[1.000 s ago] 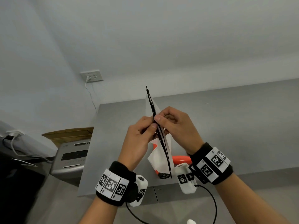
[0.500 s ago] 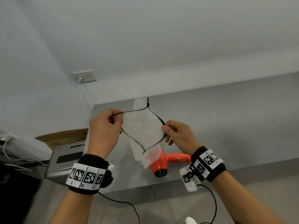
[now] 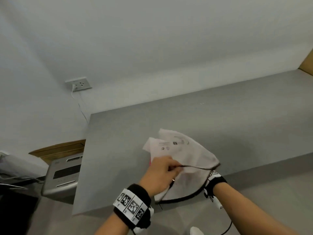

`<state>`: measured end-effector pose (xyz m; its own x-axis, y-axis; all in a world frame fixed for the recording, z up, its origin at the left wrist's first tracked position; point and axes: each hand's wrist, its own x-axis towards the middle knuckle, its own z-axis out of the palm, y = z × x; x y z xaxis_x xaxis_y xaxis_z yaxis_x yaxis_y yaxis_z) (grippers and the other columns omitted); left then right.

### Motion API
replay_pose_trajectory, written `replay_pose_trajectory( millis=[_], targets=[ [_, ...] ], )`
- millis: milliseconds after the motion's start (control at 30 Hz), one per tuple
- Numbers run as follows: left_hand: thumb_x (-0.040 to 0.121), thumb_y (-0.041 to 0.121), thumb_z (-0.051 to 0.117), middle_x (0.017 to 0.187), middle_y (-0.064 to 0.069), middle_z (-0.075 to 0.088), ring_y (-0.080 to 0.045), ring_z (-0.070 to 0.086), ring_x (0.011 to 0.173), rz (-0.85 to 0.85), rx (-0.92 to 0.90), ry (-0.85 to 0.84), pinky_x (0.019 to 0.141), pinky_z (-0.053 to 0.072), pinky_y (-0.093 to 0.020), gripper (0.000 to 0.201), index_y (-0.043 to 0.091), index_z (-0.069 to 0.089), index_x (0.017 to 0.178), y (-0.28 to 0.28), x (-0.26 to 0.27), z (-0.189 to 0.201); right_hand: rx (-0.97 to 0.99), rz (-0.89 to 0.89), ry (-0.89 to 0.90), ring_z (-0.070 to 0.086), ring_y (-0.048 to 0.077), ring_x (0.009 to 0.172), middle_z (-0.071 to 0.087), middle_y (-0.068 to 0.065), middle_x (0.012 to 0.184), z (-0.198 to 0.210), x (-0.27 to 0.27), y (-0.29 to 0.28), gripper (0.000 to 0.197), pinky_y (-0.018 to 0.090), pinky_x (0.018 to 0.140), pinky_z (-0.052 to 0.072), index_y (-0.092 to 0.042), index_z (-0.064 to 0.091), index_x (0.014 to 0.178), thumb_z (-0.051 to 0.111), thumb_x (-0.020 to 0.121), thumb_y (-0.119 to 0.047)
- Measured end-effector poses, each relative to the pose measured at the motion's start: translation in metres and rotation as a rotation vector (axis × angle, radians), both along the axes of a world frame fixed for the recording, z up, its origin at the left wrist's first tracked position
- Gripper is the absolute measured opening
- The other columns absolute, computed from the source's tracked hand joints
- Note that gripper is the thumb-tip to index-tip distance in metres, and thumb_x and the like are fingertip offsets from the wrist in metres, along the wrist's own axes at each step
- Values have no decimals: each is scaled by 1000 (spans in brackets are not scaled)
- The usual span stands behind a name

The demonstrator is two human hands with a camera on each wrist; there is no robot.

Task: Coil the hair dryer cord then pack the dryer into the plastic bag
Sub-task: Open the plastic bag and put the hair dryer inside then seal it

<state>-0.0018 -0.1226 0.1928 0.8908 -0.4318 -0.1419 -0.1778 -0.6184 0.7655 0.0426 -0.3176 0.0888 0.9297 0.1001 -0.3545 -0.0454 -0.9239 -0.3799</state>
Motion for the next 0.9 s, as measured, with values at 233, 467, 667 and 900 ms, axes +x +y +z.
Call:
replay_pose_trajectory(
  millis=[233, 467, 667, 900],
  targets=[
    [97, 28, 67, 91, -12, 75, -28, 70, 91, 610, 96, -311, 76, 43, -30, 22, 12, 80, 106, 118, 89, 52, -259, 173, 86, 63, 34, 109, 65, 12, 120, -13, 1, 6, 31, 42, 98, 46, -21, 59, 118, 51, 89, -25],
    [99, 24, 63, 94, -17, 65, -27, 59, 81, 741, 159, -822, 79, 44, -31, 26, 6, 77, 113, 166, 104, 131, -226, 262, -21, 67, 34, 99, 71, 7, 107, -9, -2, 1, 35, 40, 83, 50, -22, 57, 108, 54, 88, -51],
    [96, 17, 63, 84, -17, 63, -36, 64, 76, 262, 317, -442, 69, 48, -33, 22, 5, 81, 92, 99, 103, -7, -293, 421, -74, 67, 30, 97, 71, 5, 102, 19, -8, -7, 58, 36, 71, 38, -22, 57, 98, 48, 82, -78],
    [101, 24, 59, 90, -7, 58, -24, 58, 82, 268, 393, -253, 77, 51, -35, 25, 9, 78, 106, 91, 94, -86, -289, 544, -142, 63, 27, 85, 51, -5, 74, 69, -16, -30, 54, 34, 65, 35, -27, 50, 86, 48, 79, -81]
  ],
)
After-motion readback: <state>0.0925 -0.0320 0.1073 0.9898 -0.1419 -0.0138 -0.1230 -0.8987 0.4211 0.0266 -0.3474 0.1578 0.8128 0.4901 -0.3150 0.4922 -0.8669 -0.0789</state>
